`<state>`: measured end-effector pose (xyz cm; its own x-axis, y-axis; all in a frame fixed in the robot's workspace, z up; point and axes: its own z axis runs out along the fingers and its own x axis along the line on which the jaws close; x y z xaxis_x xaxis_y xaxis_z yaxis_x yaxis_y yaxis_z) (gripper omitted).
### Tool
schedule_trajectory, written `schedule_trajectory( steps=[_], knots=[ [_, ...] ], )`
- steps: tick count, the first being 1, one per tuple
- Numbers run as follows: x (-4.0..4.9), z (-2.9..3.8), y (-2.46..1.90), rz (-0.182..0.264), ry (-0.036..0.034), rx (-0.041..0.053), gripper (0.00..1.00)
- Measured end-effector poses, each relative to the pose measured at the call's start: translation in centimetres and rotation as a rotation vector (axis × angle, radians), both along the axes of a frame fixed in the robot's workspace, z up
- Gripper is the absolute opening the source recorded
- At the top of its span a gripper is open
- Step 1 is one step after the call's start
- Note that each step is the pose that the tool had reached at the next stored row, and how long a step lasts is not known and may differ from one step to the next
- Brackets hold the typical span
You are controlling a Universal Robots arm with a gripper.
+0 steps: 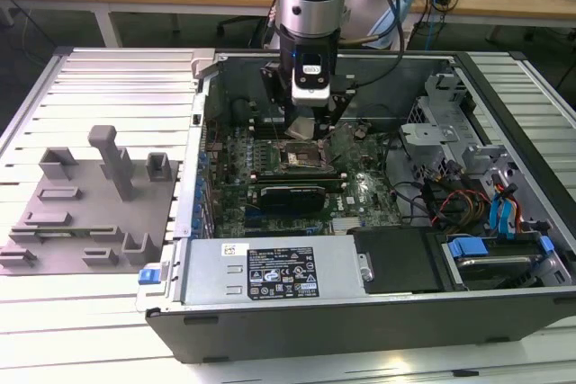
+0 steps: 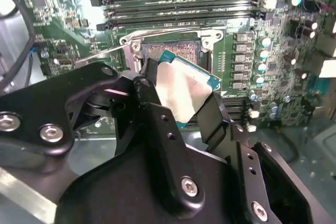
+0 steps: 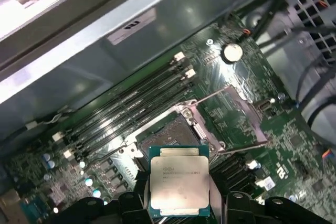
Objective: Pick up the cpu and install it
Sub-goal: 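Place the cpu into insertion slot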
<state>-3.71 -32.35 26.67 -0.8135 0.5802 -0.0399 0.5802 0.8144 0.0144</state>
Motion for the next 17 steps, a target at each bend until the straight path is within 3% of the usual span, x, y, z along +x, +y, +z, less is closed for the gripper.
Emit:
schedule_trajectory(
  steps=[14,17],
  knots=[
    [0.00,-0.17,0.00,-0.280,0.0000,0.0000,0.54],
    [0.00,-0.21,0.00,-0.363,0.0000,0.0000,0.54]
  ],
)
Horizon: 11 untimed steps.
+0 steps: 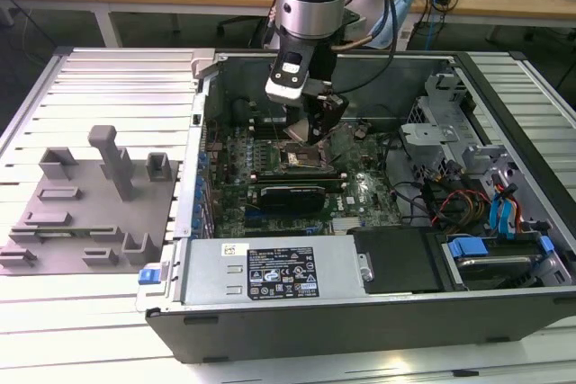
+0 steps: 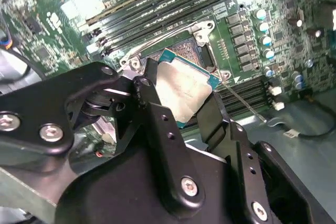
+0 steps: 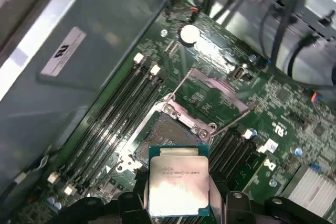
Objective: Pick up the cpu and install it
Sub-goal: 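Place the cpu into insertion slot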
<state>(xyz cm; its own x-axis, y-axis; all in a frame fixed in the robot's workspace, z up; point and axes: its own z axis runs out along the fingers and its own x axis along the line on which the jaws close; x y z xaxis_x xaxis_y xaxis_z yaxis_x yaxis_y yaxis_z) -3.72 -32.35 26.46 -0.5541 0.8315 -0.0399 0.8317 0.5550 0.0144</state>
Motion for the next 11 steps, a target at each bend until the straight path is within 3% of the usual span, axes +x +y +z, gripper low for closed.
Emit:
schedule_trajectory(
  steps=[11],
  knots=[
    [0.00,-0.12,0.00,-0.201,0.0000,0.0000,0.54]
  ],
)
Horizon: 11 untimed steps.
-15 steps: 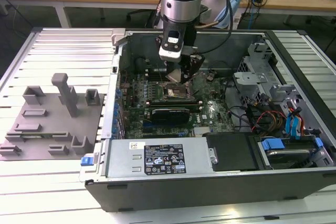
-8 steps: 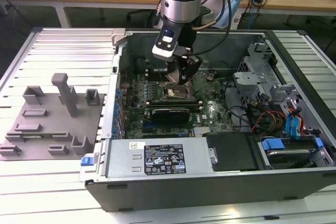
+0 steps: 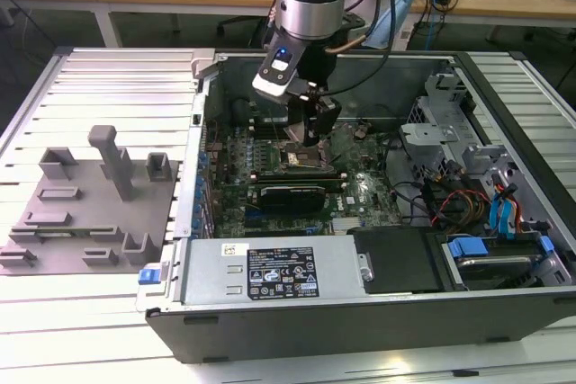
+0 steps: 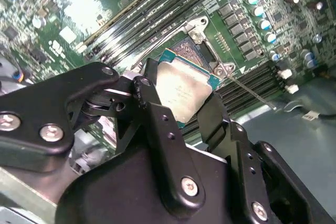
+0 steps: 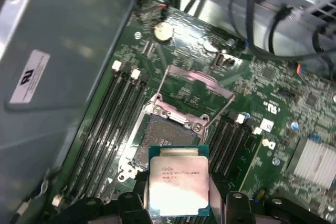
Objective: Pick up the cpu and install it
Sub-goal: 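Place the cpu into insertion slot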
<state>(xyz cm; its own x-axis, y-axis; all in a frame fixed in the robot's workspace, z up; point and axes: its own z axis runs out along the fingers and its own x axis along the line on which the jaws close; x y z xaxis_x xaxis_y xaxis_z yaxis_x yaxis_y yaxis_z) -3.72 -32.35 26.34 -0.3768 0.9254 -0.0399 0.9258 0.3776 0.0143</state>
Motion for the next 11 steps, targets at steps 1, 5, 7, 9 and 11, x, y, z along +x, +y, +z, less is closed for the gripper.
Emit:
schedule_trajectory(
  steps=[1,5,7,9,11],
  knots=[
    [0.00,-0.01,0.00,-0.018,0.0000,0.0000,0.54],
    [0.00,-0.09,0.00,-0.139,0.0000,0.0000,0.54],
    [0.00,-0.12,0.00,-0.174,0.0000,0.0000,0.54],
    [0.00,-0.17,0.00,-0.247,-0.0001,0.0001,0.54],
    [0.00,-0.29,0.00,-0.303,-0.0001,0.0001,0.54]
  ],
)
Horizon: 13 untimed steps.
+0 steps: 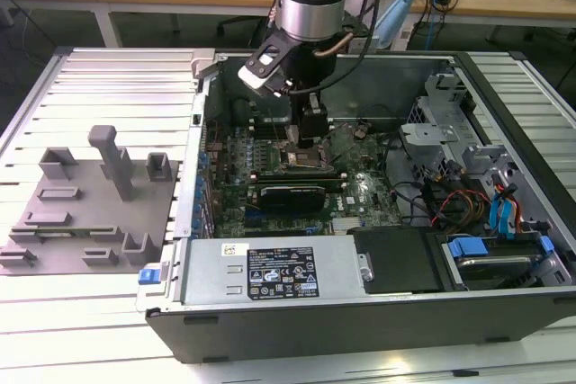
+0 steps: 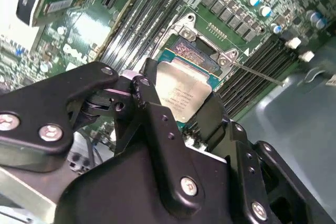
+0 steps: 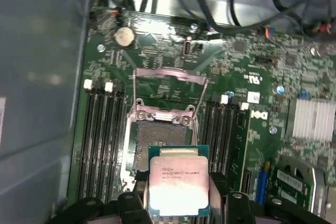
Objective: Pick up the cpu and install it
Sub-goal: 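Place the cpu into insertion slot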
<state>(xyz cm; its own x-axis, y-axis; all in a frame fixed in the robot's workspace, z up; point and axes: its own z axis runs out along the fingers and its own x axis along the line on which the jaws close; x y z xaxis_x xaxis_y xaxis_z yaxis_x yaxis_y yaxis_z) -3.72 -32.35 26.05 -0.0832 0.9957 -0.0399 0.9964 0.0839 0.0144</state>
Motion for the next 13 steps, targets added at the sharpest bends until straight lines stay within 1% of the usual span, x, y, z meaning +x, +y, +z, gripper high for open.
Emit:
schedule_trajectory(
  steps=[1,2,5,6,8,13],
  knots=[
    [0.00,-0.05,0.00,-0.015,0.0000,0.0000,0.54],
    [0.00,-0.13,0.00,-0.042,0.0000,0.0000,0.54],
    [0.00,-0.14,0.00,-0.047,-0.0002,0.0000,0.54],
    [-0.04,-0.27,0.00,-0.047,-0.0065,0.0006,0.54],
    [-0.12,-0.42,0.00,-0.047,-0.0149,0.0005,0.54],
    [-0.19,-0.97,-0.01,-0.053,-0.0307,0.0006,0.54]
  ],
)
